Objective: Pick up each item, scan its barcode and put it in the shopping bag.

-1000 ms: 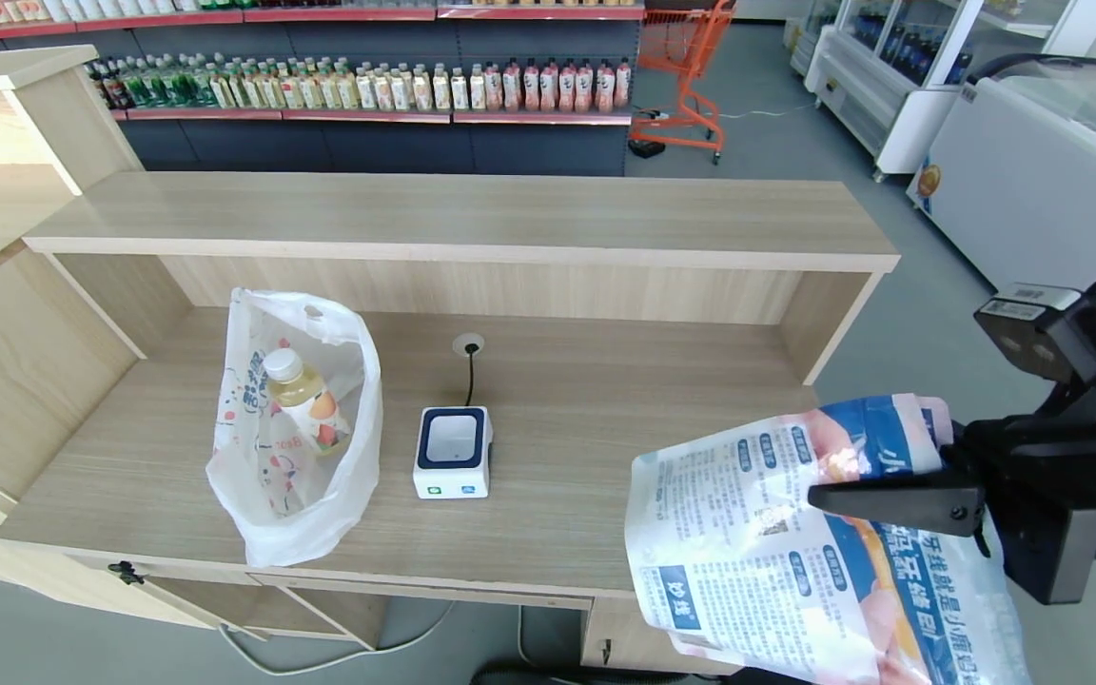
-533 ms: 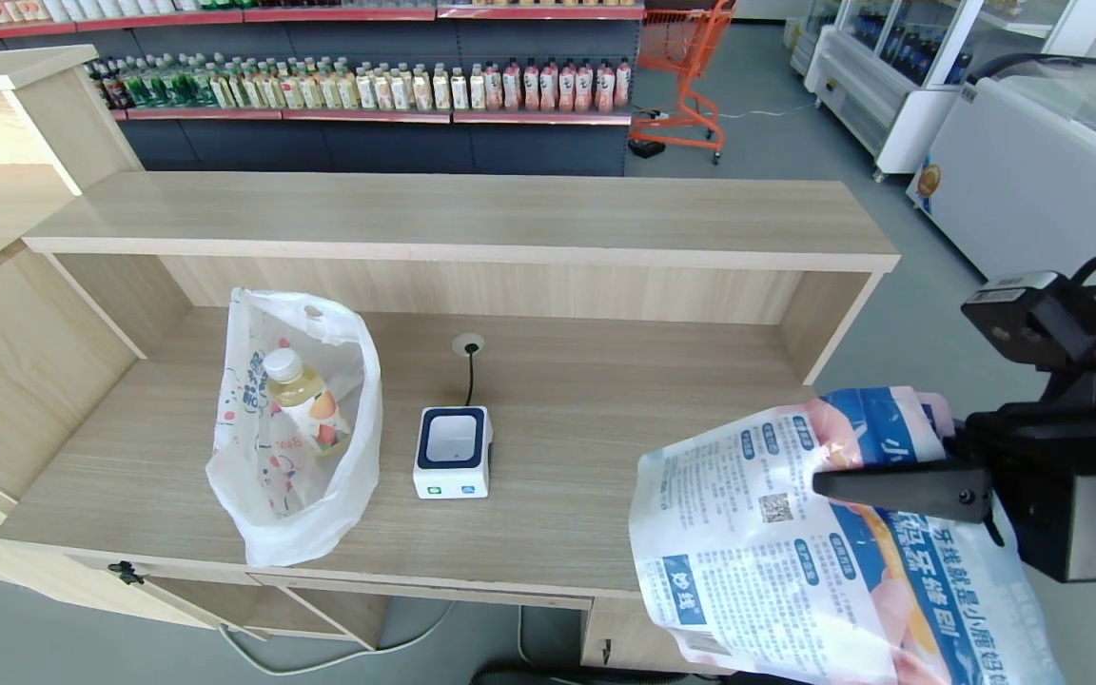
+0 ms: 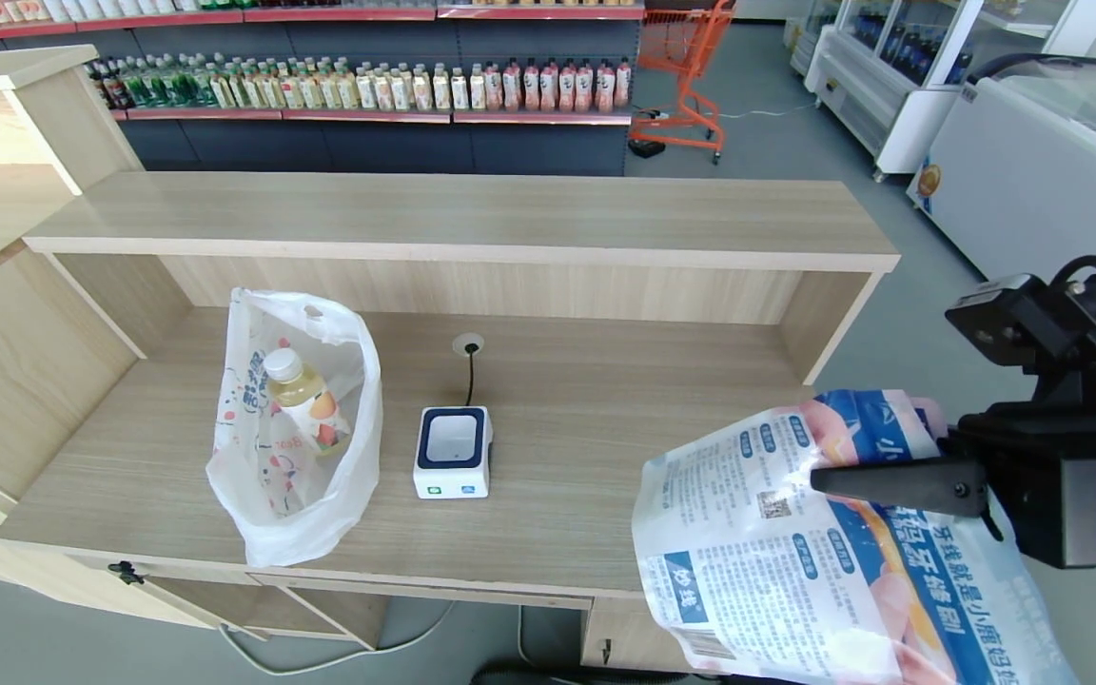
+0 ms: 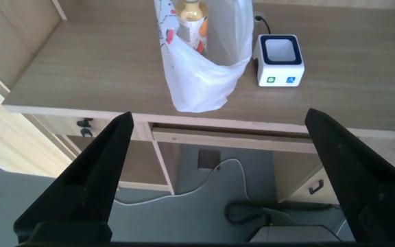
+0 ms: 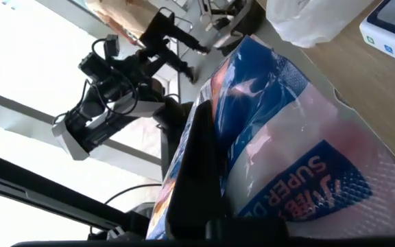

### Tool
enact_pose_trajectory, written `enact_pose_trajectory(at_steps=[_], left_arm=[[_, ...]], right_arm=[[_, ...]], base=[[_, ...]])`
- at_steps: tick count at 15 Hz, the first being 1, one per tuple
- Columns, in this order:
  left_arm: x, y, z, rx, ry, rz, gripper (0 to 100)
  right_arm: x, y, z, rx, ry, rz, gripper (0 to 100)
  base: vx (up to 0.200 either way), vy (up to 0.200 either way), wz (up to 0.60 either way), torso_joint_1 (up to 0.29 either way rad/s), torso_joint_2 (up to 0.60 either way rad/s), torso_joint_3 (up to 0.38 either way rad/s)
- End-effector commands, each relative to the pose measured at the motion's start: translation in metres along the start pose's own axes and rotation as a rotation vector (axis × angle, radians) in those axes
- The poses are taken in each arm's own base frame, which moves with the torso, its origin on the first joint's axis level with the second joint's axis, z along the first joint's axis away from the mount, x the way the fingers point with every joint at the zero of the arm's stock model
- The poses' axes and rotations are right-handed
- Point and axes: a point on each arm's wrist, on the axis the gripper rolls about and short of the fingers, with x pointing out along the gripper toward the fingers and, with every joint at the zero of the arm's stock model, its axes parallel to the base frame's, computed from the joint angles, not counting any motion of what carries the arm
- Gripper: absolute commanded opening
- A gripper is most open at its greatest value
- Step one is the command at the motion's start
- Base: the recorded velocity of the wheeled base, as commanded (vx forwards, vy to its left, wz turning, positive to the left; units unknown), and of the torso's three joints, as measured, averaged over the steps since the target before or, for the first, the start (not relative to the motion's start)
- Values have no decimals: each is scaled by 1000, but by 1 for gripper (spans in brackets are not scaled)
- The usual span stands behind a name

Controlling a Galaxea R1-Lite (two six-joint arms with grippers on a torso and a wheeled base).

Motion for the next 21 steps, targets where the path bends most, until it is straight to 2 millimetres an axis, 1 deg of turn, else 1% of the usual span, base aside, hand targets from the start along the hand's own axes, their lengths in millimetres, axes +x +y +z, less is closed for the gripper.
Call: enact_pose_trajectory(at_steps=[1, 7, 18, 19, 20, 21], left_arm=[[0, 0, 0, 0, 0, 0, 100], [0, 0, 0, 0, 0, 0, 100], [0, 0, 0, 0, 0, 0, 100], [0, 0, 0, 0, 0, 0, 100], [0, 0, 0, 0, 0, 0, 100], [0, 0, 0, 0, 0, 0, 100]], right_arm=[[0, -4, 0, 10, -3, -19, 0], [-1, -5, 0, 44, -8, -28, 0], [-4, -5, 2, 33, -19, -41, 0], [-5, -6, 4, -11, -37, -69, 0], [-5, -7, 8, -126, -63, -129, 0], [-2, -9, 14, -287, -77, -194, 0]], base=[[0, 0, 0, 0, 0, 0], [0, 0, 0, 0, 0, 0], [0, 0, 0, 0, 0, 0], [0, 0, 0, 0, 0, 0], [0, 0, 0, 0, 0, 0], [0, 0, 0, 0, 0, 0]])
